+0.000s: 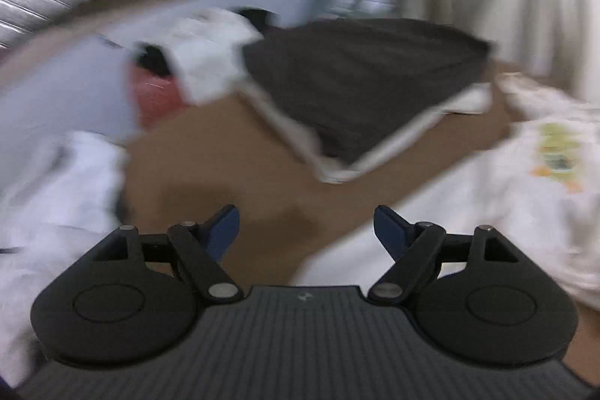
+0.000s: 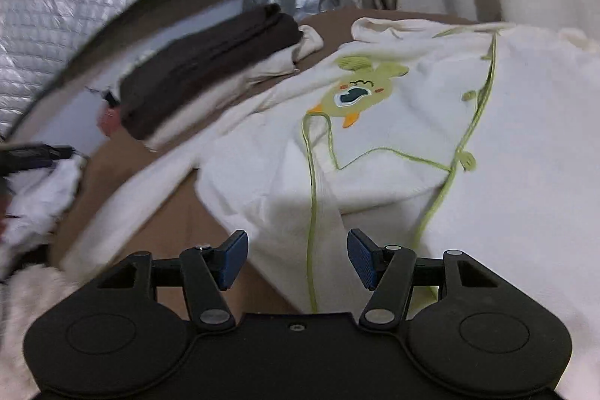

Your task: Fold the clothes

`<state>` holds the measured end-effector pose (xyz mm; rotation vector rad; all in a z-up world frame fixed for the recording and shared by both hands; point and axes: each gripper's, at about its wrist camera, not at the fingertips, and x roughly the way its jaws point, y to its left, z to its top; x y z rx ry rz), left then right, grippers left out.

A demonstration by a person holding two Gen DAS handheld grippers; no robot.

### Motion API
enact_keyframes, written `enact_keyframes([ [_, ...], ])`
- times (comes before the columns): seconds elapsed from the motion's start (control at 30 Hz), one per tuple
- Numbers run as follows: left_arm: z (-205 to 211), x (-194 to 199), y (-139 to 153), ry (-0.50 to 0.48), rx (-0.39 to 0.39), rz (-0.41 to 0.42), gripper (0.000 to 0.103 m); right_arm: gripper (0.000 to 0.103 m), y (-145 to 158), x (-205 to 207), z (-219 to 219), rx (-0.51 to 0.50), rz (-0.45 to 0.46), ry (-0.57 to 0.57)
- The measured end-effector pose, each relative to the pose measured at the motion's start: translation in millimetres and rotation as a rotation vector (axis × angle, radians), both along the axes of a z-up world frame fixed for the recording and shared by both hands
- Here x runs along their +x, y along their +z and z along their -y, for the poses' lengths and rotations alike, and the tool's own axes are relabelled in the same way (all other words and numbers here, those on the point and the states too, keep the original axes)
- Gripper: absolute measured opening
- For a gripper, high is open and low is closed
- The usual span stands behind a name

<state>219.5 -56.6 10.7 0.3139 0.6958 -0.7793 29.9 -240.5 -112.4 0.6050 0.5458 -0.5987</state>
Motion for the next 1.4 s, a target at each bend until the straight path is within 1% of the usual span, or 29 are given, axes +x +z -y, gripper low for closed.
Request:
enact_keyframes([
  [0.03,3,-1,1,-0.093,0.010,-0.031,0.079,0.064,-2,6,0,-0.011,-0.013,-0.015],
  [0.07,8,-4,-1,-0.176,0.029,-0.057,0.081,0.064,-5,8,1,-0.004,-0.007,-0.034],
  [0.1,16,-7,-5,-0.260,0.061,-0.095,0.086,0.064,-7,9,2,0.004,0.001,-0.053],
  [0.17,37,-8,-22,-0.429,0.132,-0.241,0.089,0.065,-16,10,4,0.011,0.003,-0.076],
  [0.2,48,-10,-32,-0.472,0.173,-0.284,0.089,0.065,-19,12,8,0.011,-0.011,-0.080],
  [0.27,71,-13,-54,-0.508,0.263,-0.326,0.089,0.065,-24,9,8,0.008,-0.047,-0.100],
  [0.3,80,-14,-64,-0.505,0.319,-0.315,0.089,0.065,-26,5,5,0.003,-0.052,-0.102],
  [0.33,88,-15,-75,-0.489,0.382,-0.284,0.089,0.065,-30,3,2,0.004,-0.048,-0.102],
  [0.37,94,-12,-87,-0.470,0.441,-0.270,0.091,0.065,-33,-1,-3,-0.004,-0.037,-0.098],
  [0.4,97,-7,-100,-0.441,0.494,-0.273,0.096,0.065,-36,-5,-8,-0.012,-0.024,-0.095],
  [0.43,96,-3,-106,-0.401,0.498,-0.280,0.098,0.064,-39,-9,-13,-0.021,-0.011,-0.091],
  [0.47,92,1,-109,-0.358,0.473,-0.288,0.097,0.064,-41,-10,-16,-0.044,-0.015,-0.091],
  [0.5,87,3,-106,-0.334,0.437,-0.274,0.082,0.062,-41,-10,-19,-0.069,-0.024,-0.090],
  [0.53,81,4,-100,-0.321,0.394,-0.248,0.062,0.058,-40,-9,-21,-0.093,-0.030,-0.084],
  [0.57,77,2,-92,-0.316,0.385,-0.192,0.012,0.049,-39,-7,-22,-0.107,-0.027,-0.075],
  [0.6,73,-1,-84,-0.315,0.397,-0.116,0.004,0.034,-39,-5,-22,-0.120,-0.023,-0.067],
  [0.67,68,-4,-60,-0.283,0.407,0.042,0.004,0.016,-38,-5,-23,-0.135,-0.011,-0.057],
  [0.7,66,-3,-44,-0.273,0.398,0.116,0.004,0.012,-38,-6,-22,-0.137,-0.001,-0.056],
  [0.8,69,7,17,-0.234,0.344,0.314,0.004,0.011,-37,-11,-19,-0.115,0.034,-0.045],
  [0.87,82,17,57,-0.219,0.321,0.430,0.005,0.010,-36,-14,-17,-0.095,0.051,-0.027],
  [0.93,104,30,92,-0.212,0.312,0.520,0.005,0.010,-34,-15,-16,-0.083,0.058,-0.004],
  [0.97,117,37,104,-0.210,0.317,0.554,0.008,0.010,-35,-15,-16,-0.073,0.061,0.007],
  [1.0,129,45,112,-0.205,0.325,0.582,0.009,0.010,-35,-15,-15,-0.062,0.063,0.018],
  [1.1,174,77,118,-0.164,0.371,0.654,0.010,0.010,-38,-15,-15,-0.029,0.070,0.050],
  [1.2,218,110,98,-0.097,0.421,0.696,0.009,0.010,-41,-15,-14,0.004,0.076,0.082],
  [1.27,236,126,81,-0.052,0.456,0.742,0.009,0.010,-42,-15,-13,0.026,0.081,0.103],
  [1.3,241,130,74,-0.040,0.466,0.744,0.009,0.010,-43,-15,-13,0.037,0.083,0.114],
  [1.37,246,135,61,-0.019,0.471,0.718,0.011,0.010,-45,-15,-13,0.059,0.088,0.135],
  [1.4,246,136,56,0.003,0.471,0.700,0.016,0.010,-45,-15,-14,0.064,0.091,0.153],
])
